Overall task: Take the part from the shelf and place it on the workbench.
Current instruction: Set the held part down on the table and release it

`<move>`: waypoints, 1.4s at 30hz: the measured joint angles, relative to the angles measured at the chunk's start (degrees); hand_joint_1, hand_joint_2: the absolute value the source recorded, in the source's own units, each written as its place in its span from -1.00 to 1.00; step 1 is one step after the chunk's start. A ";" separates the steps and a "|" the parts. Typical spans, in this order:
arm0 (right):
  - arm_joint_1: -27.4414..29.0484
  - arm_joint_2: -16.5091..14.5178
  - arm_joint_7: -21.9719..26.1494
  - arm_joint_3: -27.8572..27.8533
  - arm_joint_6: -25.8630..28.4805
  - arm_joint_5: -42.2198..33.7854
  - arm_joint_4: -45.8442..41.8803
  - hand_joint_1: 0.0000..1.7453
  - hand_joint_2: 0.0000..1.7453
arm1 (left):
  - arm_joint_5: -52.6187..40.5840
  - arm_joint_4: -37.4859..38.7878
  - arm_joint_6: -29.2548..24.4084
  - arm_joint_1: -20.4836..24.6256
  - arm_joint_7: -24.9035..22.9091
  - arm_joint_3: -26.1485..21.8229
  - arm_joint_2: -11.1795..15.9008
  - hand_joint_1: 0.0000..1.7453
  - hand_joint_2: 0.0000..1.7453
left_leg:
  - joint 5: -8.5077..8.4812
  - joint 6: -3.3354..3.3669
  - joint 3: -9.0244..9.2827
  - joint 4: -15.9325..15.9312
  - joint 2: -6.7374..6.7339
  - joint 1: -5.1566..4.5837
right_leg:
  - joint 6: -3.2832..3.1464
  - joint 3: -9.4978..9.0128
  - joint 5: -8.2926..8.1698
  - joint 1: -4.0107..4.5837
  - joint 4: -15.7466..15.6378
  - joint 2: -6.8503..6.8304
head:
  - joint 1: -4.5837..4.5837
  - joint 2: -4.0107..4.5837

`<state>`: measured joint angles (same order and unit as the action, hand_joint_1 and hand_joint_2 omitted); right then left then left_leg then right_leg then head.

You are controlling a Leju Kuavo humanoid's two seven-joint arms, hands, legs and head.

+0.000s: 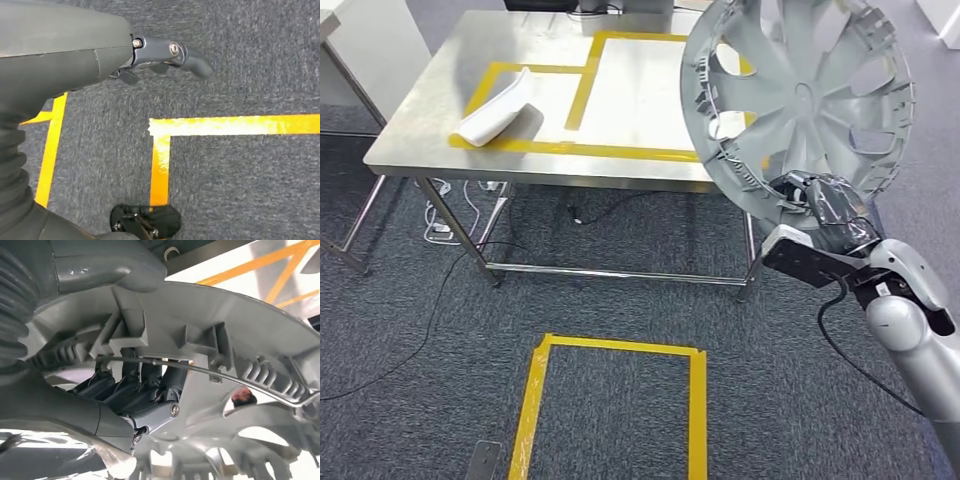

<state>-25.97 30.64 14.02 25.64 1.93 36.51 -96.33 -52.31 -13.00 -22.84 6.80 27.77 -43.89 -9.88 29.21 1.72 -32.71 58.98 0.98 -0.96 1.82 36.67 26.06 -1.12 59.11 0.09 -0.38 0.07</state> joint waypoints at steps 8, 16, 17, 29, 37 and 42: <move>0.14 0.01 0.07 -0.02 0.03 0.01 0.01 1.00 1.00 | -0.05 0.00 0.02 -0.29 -0.01 0.00 0.03 -1.00 1.00 | 3.54 -1.63 -9.35 15.65 -0.20 0.87 | -1.20 -2.82 1.90 -0.17 -0.42 -0.14 | -0.32 0.00; -0.08 -0.01 0.05 0.33 -0.10 0.12 0.05 1.00 1.00 | -0.14 0.00 0.06 -0.23 -0.02 0.01 0.03 -1.00 1.00 | -3.19 0.13 -3.37 0.24 -0.15 0.42 | 0.97 -4.16 3.68 -0.29 -0.74 0.02 | -0.16 0.00; -0.10 0.00 0.05 0.37 -0.14 0.10 0.05 1.00 1.00 | -0.13 0.00 0.06 -0.22 -0.02 0.01 0.04 -1.00 1.00 | -3.15 0.49 -2.89 -0.15 -0.13 0.50 | 1.17 -3.77 4.25 -0.35 0.18 -0.02 | -0.10 0.00; -0.80 0.07 0.09 0.91 -0.46 0.11 0.33 1.00 1.00 | -0.14 0.00 0.10 -0.01 -0.03 0.04 -0.10 -1.00 1.00 | 0.01 0.52 0.65 -0.33 0.06 -0.02 | 0.20 -0.09 -0.44 0.27 -0.11 -0.05 | 0.00 0.01; -0.94 0.11 -0.07 1.05 -0.49 0.01 0.31 1.00 1.00 | -0.14 0.00 0.09 -0.03 -0.04 0.04 -0.06 -1.00 1.00 | 6.24 -1.55 -7.09 14.73 -0.22 0.67 | -1.44 -2.16 1.00 -0.04 -0.90 -0.17 | -0.21 0.00; -0.95 0.11 -0.12 1.25 -0.49 0.00 0.34 1.00 1.00 | -0.14 0.00 0.09 -0.24 -0.05 0.04 -0.04 -1.00 1.00 | -2.35 -1.54 -6.23 7.14 -0.24 1.10 | -0.88 -4.37 2.69 -0.02 -0.90 -0.01 | -0.21 0.01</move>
<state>-26.92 30.75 13.90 26.88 1.44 36.51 -95.99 -52.46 -13.00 -22.75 6.56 27.73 -43.85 -9.92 26.87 0.18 -38.95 66.13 0.74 0.14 0.94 32.31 28.75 -1.14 58.21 0.07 -0.60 0.07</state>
